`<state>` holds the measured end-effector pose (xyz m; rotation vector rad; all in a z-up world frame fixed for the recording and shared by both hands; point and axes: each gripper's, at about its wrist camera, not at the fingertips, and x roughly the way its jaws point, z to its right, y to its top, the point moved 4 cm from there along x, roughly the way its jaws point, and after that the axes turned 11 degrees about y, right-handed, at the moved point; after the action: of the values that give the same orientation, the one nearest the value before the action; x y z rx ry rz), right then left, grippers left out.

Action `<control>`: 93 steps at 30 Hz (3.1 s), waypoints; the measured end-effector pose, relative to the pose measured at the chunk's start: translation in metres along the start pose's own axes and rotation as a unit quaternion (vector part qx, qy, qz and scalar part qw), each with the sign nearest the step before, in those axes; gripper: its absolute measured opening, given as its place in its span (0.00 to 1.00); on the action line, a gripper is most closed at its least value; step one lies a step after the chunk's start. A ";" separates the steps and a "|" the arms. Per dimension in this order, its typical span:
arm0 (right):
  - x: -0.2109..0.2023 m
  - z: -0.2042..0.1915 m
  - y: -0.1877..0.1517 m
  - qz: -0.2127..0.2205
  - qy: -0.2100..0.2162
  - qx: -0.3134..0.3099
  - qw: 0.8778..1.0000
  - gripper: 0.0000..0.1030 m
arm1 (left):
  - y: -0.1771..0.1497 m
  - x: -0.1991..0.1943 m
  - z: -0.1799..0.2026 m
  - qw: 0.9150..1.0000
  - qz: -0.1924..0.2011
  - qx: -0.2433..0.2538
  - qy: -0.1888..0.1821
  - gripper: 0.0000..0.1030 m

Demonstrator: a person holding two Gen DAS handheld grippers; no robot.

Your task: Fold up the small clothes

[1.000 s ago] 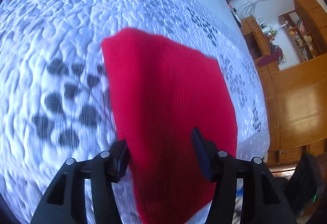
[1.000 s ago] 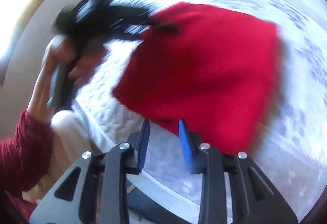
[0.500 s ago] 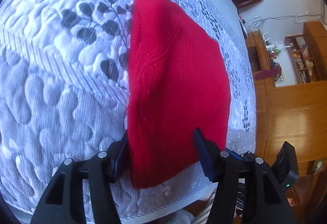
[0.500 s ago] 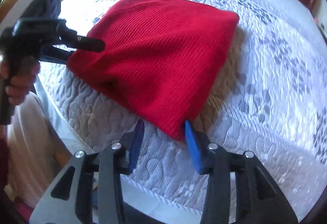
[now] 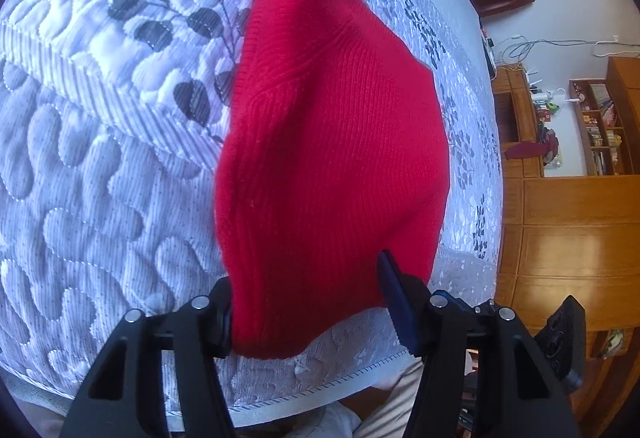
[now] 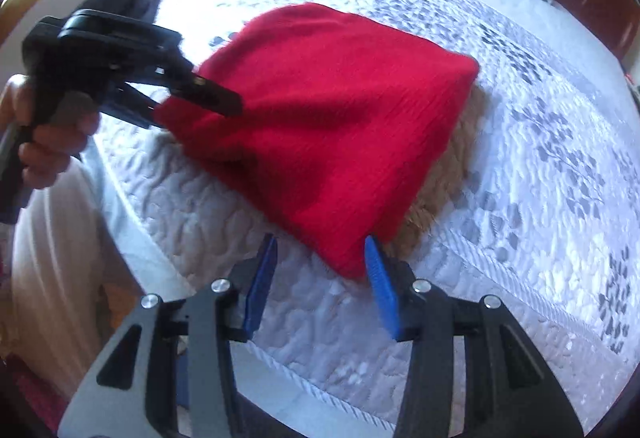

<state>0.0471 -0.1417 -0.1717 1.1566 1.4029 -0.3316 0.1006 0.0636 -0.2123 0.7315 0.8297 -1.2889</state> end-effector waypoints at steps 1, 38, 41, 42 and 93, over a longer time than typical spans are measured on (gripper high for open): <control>0.004 0.000 0.002 -0.005 0.003 -0.004 1.000 0.44 | 0.000 0.000 0.002 1.000 0.000 0.001 0.003 0.58; 0.007 0.065 -0.004 0.002 0.075 0.145 0.987 0.19 | -0.011 0.018 0.022 0.984 0.052 0.083 0.147 0.59; 0.019 0.070 -0.014 -0.006 0.069 0.153 0.986 0.16 | -0.013 0.025 0.030 0.980 0.053 0.101 0.161 0.60; 0.019 0.071 -0.015 -0.006 0.071 0.155 0.985 0.16 | -0.014 0.027 0.032 0.979 0.053 0.106 0.163 0.61; 0.022 0.229 0.105 0.045 0.150 0.308 0.938 0.54 | 0.139 0.030 0.029 0.993 0.049 0.065 0.084 0.79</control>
<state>0.2683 -0.2616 -0.1988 1.8417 1.5511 -0.5732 0.2441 0.0439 -0.2211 0.9836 0.8407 -1.2125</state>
